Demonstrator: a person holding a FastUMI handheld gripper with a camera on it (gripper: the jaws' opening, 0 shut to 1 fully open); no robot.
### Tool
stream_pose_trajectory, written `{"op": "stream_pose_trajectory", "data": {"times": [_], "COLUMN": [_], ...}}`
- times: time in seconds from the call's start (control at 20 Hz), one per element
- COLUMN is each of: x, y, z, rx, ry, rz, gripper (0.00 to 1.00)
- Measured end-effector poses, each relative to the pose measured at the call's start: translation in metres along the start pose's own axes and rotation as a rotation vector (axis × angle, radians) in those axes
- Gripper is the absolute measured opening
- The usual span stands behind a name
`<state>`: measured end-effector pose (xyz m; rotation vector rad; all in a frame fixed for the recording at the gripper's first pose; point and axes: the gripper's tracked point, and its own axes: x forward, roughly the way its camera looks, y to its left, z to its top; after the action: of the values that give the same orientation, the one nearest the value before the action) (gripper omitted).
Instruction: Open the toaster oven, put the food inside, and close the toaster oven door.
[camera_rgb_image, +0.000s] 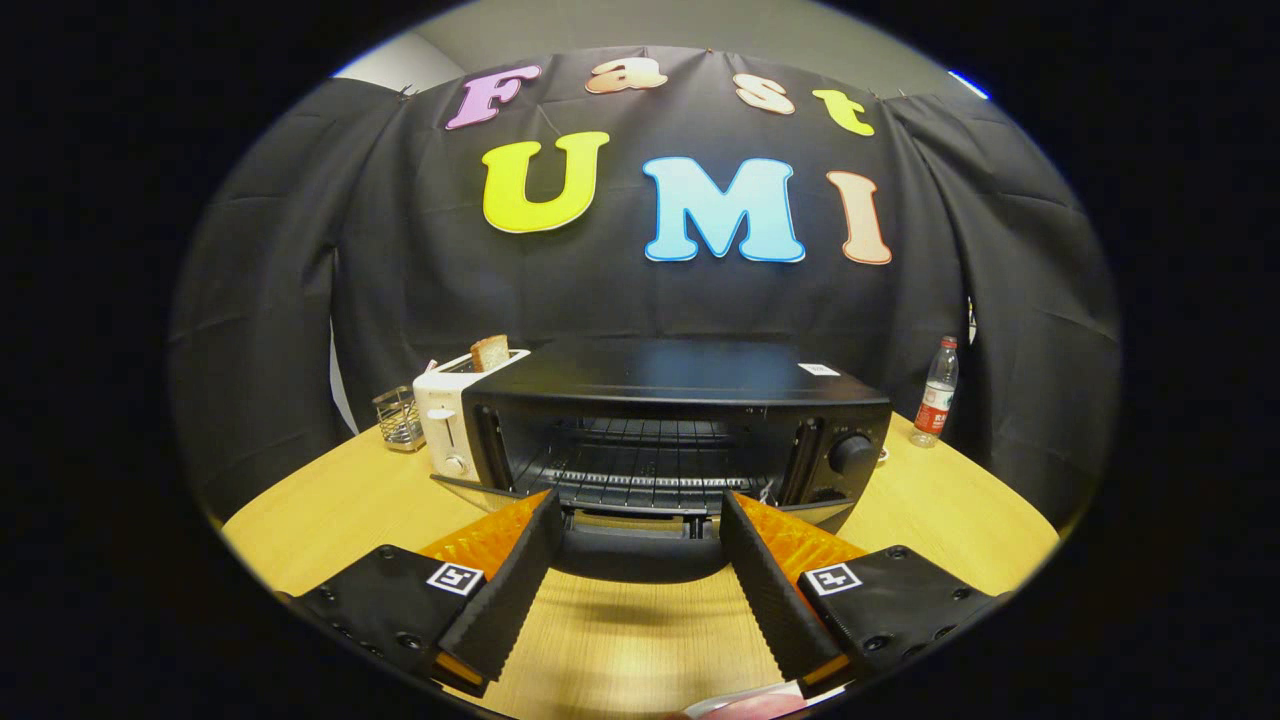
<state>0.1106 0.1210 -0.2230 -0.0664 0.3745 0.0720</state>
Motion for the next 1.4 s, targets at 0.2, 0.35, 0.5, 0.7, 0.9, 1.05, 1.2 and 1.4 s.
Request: {"op": "stream_pose_trajectory", "data": {"times": [0.2, 0.35, 0.5, 0.7, 0.9, 1.05, 1.2, 1.4], "x": [-0.009, -0.015, -0.019, -0.025, -0.033, -0.048, -0.07, -0.093], "y": [0.001, 0.001, 0.002, 0.004, 0.004, 0.004, -0.005, -0.024], "z": [-0.02, -0.031, -0.041, -0.067, -0.085, -0.081, -0.074, -0.063], "rx": [-0.008, -0.016, -0.027, -0.05, -0.048, -0.037, -0.022, 0.011], "ry": [0.035, 0.049, 0.075, 0.136, 0.206, 0.217, 0.251, 0.302], "rz": [-0.009, -0.018, -0.019, -0.002, 0.041, 0.087, 0.126, 0.187], "gripper": [1.0, 0.99, 1.0, 0.99, 1.0, 1.0, 1.0, 1.0]}}
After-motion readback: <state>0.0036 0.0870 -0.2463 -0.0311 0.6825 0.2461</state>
